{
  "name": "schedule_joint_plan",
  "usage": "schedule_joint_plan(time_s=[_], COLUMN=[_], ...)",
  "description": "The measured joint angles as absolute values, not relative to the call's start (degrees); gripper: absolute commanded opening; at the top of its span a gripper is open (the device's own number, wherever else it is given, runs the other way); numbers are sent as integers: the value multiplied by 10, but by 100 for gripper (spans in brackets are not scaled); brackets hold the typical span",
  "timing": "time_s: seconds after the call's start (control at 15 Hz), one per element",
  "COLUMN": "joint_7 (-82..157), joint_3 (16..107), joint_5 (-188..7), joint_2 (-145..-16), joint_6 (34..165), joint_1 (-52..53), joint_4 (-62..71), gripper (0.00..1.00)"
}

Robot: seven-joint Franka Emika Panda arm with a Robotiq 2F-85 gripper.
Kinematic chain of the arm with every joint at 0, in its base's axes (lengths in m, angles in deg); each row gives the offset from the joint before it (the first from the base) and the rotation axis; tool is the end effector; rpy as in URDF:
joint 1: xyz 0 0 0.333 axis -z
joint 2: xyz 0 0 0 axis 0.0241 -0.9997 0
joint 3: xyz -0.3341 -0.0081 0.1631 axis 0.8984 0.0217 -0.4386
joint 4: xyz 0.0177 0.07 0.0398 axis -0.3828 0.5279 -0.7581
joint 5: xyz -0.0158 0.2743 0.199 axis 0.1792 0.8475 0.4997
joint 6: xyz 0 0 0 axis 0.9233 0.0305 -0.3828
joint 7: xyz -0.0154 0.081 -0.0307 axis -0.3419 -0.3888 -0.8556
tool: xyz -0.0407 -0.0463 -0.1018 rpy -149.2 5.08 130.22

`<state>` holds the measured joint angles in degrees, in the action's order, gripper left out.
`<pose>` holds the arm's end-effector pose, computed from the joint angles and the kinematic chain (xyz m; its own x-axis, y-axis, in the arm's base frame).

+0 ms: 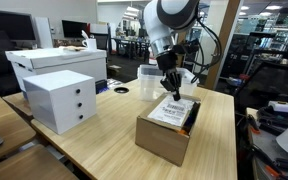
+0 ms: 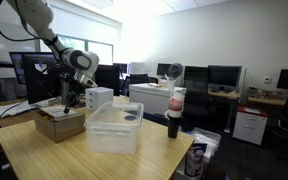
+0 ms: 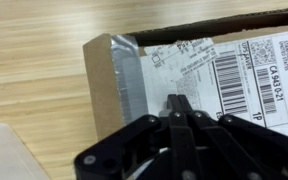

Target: Close the lid of the brown box

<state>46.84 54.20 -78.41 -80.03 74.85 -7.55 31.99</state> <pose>0.4850 0.1169 0.3451 0.8839 -0.1058 -0.4556 -0.1244 -0.9922 -0.0108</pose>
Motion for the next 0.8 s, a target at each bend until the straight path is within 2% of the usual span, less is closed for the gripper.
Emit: schedule_joint_plan(time_s=[0.8], joint_7=[374], joint_3=[521], joint_5=[-715], joint_2=[-708], joint_6=[901], joint_1=[-65], joint_4=[455], gripper=[3])
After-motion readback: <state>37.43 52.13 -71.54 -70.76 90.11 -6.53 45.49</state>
